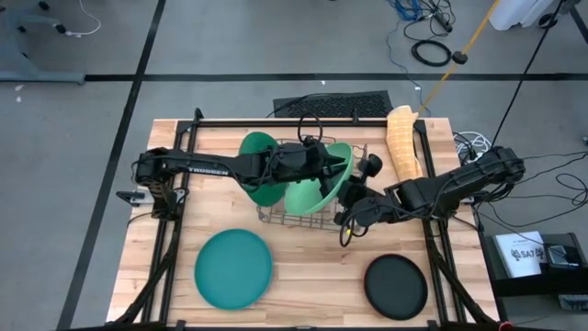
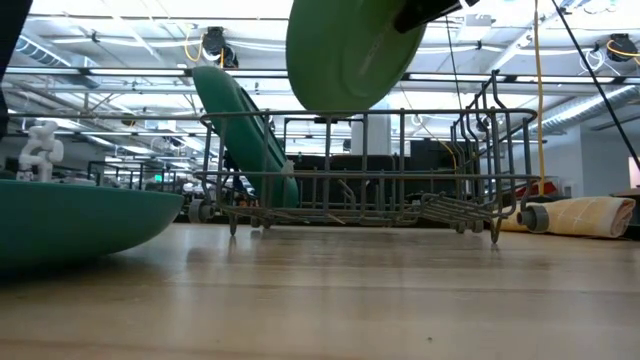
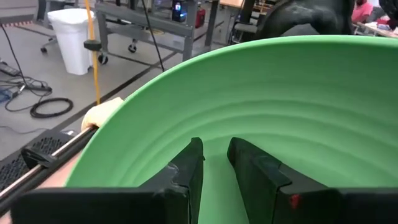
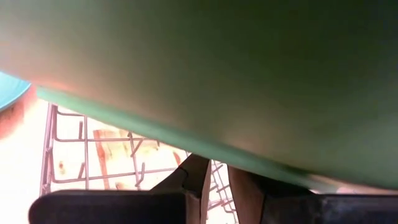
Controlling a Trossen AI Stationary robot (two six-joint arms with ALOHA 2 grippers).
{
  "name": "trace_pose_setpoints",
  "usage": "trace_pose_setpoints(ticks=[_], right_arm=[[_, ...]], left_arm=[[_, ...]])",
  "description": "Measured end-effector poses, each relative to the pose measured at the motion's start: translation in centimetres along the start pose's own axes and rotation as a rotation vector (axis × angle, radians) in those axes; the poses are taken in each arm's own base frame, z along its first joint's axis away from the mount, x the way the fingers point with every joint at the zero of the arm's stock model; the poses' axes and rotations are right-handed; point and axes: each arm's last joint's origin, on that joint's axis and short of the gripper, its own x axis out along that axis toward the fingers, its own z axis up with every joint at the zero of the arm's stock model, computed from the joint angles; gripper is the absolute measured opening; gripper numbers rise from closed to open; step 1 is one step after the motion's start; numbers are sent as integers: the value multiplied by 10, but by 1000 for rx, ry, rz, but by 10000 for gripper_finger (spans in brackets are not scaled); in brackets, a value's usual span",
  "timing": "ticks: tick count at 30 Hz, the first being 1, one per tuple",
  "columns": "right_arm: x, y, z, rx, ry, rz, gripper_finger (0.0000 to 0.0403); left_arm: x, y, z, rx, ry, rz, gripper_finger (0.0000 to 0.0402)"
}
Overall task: Sort dishes
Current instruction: Put the light green plate into the dish rack
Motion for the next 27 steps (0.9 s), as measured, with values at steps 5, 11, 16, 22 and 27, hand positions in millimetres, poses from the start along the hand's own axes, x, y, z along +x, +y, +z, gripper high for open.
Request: trace_pose_setpoints(ticks=[5, 11, 16, 22, 27], right_arm=[[1, 1, 0, -2, 2, 6, 50], [2, 2, 0, -3, 5, 23, 50], [2, 2, 0, -6, 3, 28, 50], [11, 3, 2, 11, -3, 5, 50], [25, 9, 4, -4, -9, 29, 50]], left_arm=[[-1, 2, -13, -65, -41, -8, 93], [-3, 5, -35, -97, -97, -29, 93], [-3, 6, -39, -79, -81, -25, 94], [-14, 7, -33, -9, -42, -10, 135], [-33, 9, -26, 56, 54, 52, 183]])
